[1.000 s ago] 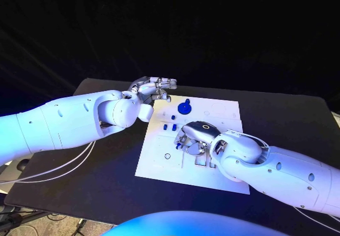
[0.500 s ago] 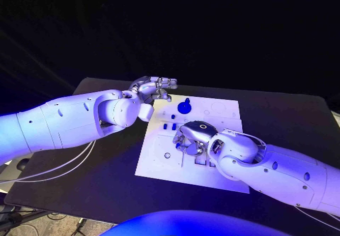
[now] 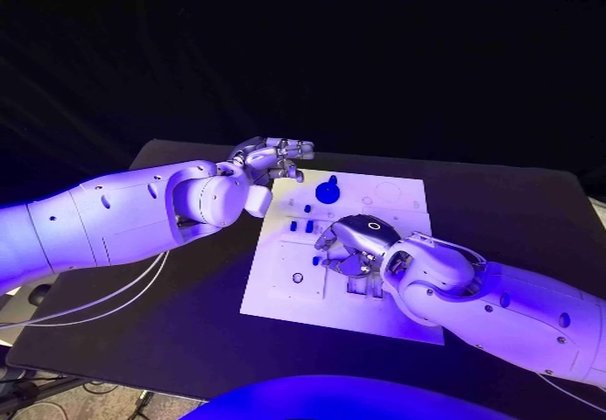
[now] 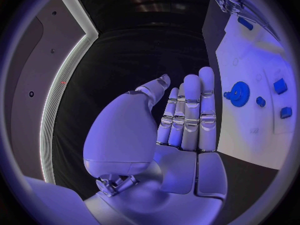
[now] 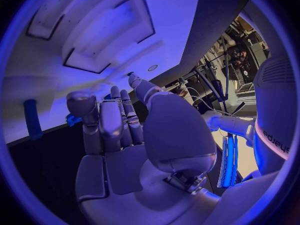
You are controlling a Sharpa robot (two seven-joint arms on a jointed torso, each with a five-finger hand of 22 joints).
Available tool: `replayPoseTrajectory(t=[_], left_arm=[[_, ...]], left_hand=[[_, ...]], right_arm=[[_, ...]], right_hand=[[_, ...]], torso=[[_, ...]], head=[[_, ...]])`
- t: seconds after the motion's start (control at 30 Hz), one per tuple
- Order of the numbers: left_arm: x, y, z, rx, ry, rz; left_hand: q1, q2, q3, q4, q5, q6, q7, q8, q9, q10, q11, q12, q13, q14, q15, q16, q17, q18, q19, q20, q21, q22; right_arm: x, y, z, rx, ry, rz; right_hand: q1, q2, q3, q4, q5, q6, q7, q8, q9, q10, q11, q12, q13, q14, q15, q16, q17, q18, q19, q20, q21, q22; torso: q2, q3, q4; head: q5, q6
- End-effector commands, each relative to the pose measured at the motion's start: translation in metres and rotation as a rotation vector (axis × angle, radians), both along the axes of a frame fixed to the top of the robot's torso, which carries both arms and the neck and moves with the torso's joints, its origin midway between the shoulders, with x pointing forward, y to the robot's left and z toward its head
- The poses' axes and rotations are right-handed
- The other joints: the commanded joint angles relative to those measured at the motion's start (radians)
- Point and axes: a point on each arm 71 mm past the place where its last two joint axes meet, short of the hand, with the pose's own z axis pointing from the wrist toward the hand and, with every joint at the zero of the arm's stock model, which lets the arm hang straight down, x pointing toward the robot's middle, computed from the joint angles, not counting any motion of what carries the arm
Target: Assemble the parts on the task board
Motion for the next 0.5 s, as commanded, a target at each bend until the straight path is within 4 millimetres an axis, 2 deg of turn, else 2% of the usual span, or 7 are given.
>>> replayPoseTrajectory(t=[0.03, 0.13, 0.2, 0.23, 0.37, 0.5], left_arm=[[0.000, -0.002, 0.001, -0.008, -0.005, -0.022], [0.000, -0.001, 0.001, -0.006, -0.006, -0.023], [0.000, 0.000, 0.001, -0.005, -0.006, -0.022], [0.000, 0.000, 0.001, -0.005, -0.006, -0.022], [0.000, 0.001, 0.001, -0.005, -0.006, -0.024], [0.000, 0.001, 0.001, -0.005, -0.007, -0.024]], left_hand=[[-0.002, 0.006, -0.005, 0.000, 0.005, -0.004, -0.001, 0.003, 0.001, -0.007, -0.001, 0.004, -0.001, -0.004, 0.001, -0.005, -0.001, 0.011, 0.000, 0.005, -0.002, -0.001], [0.002, 0.009, -0.005, -0.002, 0.005, -0.003, -0.001, 0.004, 0.001, -0.009, -0.002, 0.006, -0.001, -0.005, 0.000, -0.005, -0.002, 0.012, 0.000, 0.005, -0.004, -0.002], [0.002, 0.009, -0.005, -0.002, 0.005, -0.003, -0.001, 0.004, 0.001, -0.009, -0.002, 0.006, -0.001, -0.005, 0.000, -0.005, -0.002, 0.012, 0.000, 0.005, -0.004, -0.002], [0.002, 0.009, -0.005, -0.002, 0.005, -0.003, -0.001, 0.004, 0.001, -0.009, -0.002, 0.006, -0.001, -0.005, 0.000, -0.005, -0.002, 0.012, 0.000, 0.005, -0.004, -0.002], [0.002, 0.009, -0.005, -0.002, 0.005, -0.003, -0.001, 0.004, 0.001, -0.009, -0.002, 0.006, -0.001, -0.005, 0.000, -0.005, -0.002, 0.012, 0.000, 0.005, -0.004, -0.002], [0.004, 0.010, -0.006, -0.003, 0.005, -0.002, -0.002, 0.005, 0.001, -0.009, -0.002, 0.007, -0.001, -0.005, 0.000, -0.005, -0.003, 0.012, 0.000, 0.005, -0.004, -0.003]], right_arm=[[-0.002, -0.008, 0.011, 0.084, -0.003, -0.026], [0.001, -0.022, 0.021, 0.090, 0.019, -0.054], [0.006, -0.032, 0.028, 0.085, 0.032, -0.075], [0.009, -0.039, 0.033, 0.084, 0.043, -0.090], [0.018, -0.067, 0.051, 0.082, 0.070, -0.140], [0.023, -0.085, 0.060, 0.046, 0.051, -0.167]], right_hand=[[0.002, -0.005, -0.009, -0.001, 0.010, -0.005, 0.001, 0.001, 0.002, 0.000, -0.003, 0.010, 0.002, 0.006, 0.008, -0.006, -0.004, -0.001, -0.010, -0.002, -0.006, -0.004], [0.007, 0.000, -0.010, -0.002, 0.015, -0.003, 0.001, 0.002, 0.002, 0.003, -0.003, 0.017, 0.002, 0.003, 0.008, -0.013, -0.012, 0.001, -0.014, -0.001, -0.012, -0.013], [0.007, 0.001, -0.010, -0.003, 0.015, -0.003, 0.001, 0.002, 0.002, 0.003, -0.003, 0.017, 0.002, 0.003, 0.008, -0.014, -0.013, 0.001, -0.014, -0.001, -0.013, -0.013], [0.007, 0.001, -0.010, -0.003, 0.016, -0.003, 0.001, 0.002, 0.002, 0.003, -0.003, 0.018, 0.002, 0.003, 0.008, -0.014, -0.014, 0.001, -0.014, -0.001, -0.013, -0.014], [0.006, -0.003, -0.023, -0.003, 0.019, -0.012, 0.009, -0.002, 0.000, -0.011, 0.002, 0.020, 0.000, 0.001, 0.011, -0.018, -0.020, 0.001, -0.016, 0.001, -0.016, -0.018], [0.016, -0.001, -0.034, -0.010, 0.023, -0.019, 0.011, -0.002, 0.000, -0.044, 0.008, 0.013, -0.002, 0.002, 0.016, -0.020, -0.023, 0.001, -0.016, 0.006, -0.019, -0.022]], torso=[[0.000, -0.0007, -0.0007], [0.000, -0.0014, -0.0024], [0.000, -0.0005, -0.0038], [0.000, 0.0002, -0.0035], [0.000, -0.0025, -0.0015], [0.000, -0.0014, -0.0026]], head=[[-0.007, 0.004], [-0.013, 0.011], [-0.018, 0.013], [-0.021, 0.014], [-0.035, 0.020], [-0.040, 0.022]])
